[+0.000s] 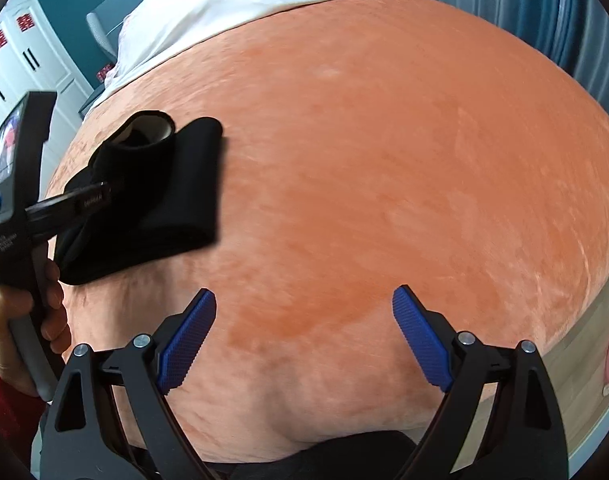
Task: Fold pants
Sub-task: 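Grasp the black pants end with the left tool and lift it, then fold the held end over the strip with the left tool and release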
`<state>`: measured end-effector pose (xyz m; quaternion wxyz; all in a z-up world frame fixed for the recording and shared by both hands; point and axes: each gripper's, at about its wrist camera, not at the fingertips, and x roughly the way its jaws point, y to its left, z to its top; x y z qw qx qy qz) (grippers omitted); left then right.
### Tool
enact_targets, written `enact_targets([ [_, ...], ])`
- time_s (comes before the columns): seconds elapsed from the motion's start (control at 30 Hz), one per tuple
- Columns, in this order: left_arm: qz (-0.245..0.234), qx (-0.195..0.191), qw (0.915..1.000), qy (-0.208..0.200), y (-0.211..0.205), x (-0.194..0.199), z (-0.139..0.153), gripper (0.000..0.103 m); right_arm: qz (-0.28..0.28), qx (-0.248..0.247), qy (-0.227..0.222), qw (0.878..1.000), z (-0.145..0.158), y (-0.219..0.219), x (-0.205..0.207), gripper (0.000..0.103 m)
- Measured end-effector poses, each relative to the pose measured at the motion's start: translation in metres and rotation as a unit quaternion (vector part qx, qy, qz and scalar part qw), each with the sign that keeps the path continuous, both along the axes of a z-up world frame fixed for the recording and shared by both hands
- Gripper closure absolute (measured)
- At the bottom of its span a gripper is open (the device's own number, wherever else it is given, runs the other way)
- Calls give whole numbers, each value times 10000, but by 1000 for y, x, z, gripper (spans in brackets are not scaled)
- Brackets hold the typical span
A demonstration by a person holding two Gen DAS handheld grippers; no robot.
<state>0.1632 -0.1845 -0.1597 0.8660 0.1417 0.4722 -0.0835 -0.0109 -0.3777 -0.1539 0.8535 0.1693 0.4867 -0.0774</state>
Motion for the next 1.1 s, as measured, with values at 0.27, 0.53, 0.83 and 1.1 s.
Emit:
enact_targets([
  [0.27,24,126,9999,115,-3,-3,-10,93,-100,167,45,9998,-15,-13,-7,15],
  [0.53,127,-186,9993,297,10,-16,-1,83,-97,168,25,9998,-11,-15,-1,15],
  [0.83,91,-452,9989,-126,75,-83,37,50,492,386,-512,9967,44,12,81,7],
  [1.1,1219,-322,9920,41,205,-99,43,48,1163,1067,32,9875,14,96,226,5],
])
